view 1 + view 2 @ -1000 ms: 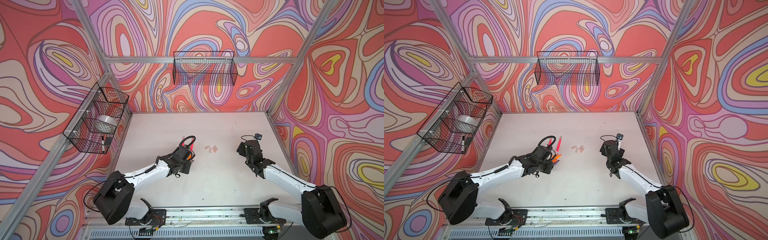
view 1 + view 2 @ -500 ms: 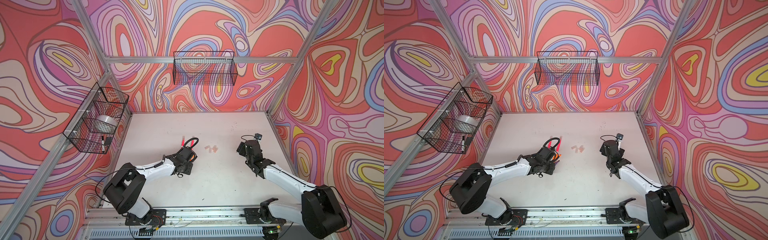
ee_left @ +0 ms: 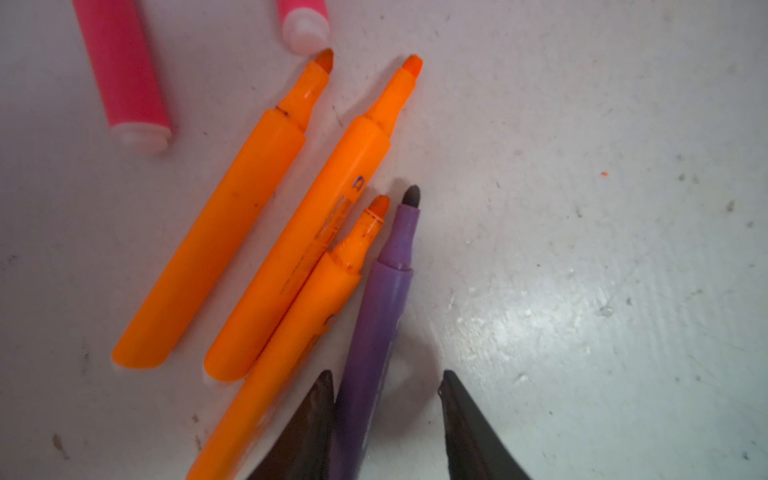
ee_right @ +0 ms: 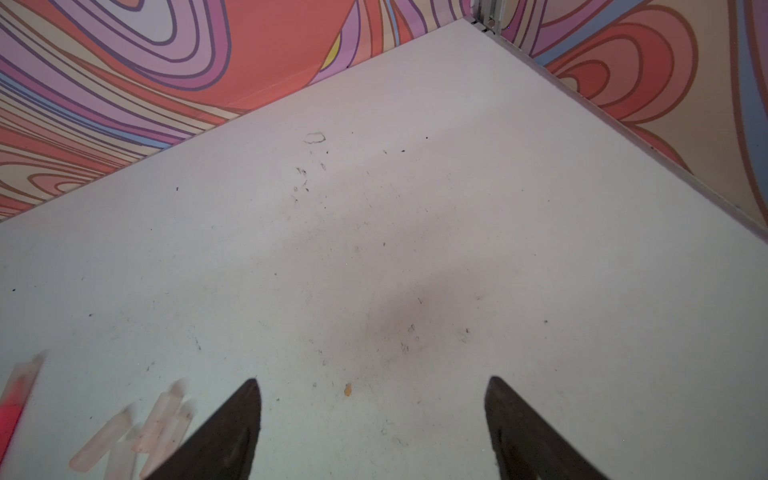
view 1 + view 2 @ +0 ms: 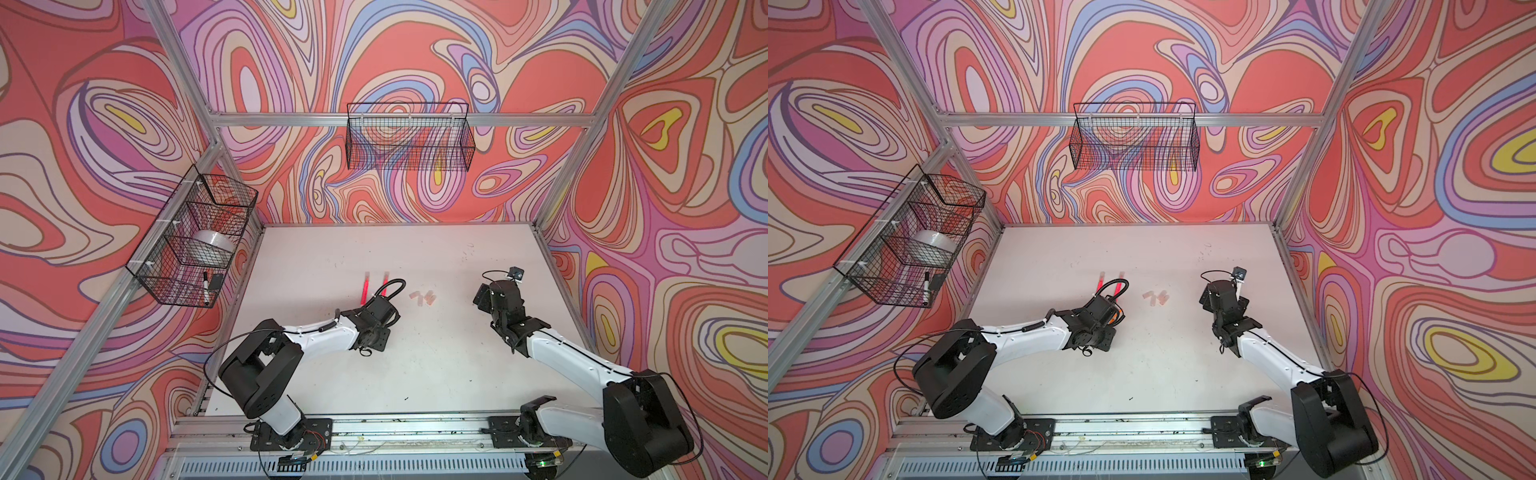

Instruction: Insert the pens into the pen caps

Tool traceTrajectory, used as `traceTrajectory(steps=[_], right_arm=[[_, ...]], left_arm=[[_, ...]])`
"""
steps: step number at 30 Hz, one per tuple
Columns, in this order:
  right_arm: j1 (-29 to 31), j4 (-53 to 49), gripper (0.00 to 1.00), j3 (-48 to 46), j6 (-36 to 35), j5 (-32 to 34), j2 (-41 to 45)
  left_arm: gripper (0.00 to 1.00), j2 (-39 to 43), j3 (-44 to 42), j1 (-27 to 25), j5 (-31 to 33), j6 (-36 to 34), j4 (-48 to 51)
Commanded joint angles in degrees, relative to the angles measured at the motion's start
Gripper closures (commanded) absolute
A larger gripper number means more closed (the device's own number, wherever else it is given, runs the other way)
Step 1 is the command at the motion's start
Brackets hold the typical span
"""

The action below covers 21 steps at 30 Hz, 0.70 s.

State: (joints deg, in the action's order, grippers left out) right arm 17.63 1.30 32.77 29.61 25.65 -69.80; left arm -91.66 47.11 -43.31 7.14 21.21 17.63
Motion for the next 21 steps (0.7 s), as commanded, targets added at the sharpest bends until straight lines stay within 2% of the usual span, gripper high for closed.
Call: traceTrajectory(steps=[1, 14, 21], right_arm=[[-0.4, 0.29, 0.13, 0.28, -0.42, -0.11, -0.08], [-0.4, 0.19, 0.13, 0.36, -0.34, -0.09, -0.24], [-0.36, 0.22, 0.13, 0.32, -0.34, -0.13, -0.08]], left_arm=[[0.58, -1.29, 1.6, -0.79, 0.75, -0.43, 2.4], [0.65, -2.65, 3.2, -3.07, 3.31, 1.53, 9.08], [0.76, -3.4, 3.27, -3.54, 3.48, 2.22, 9.11]])
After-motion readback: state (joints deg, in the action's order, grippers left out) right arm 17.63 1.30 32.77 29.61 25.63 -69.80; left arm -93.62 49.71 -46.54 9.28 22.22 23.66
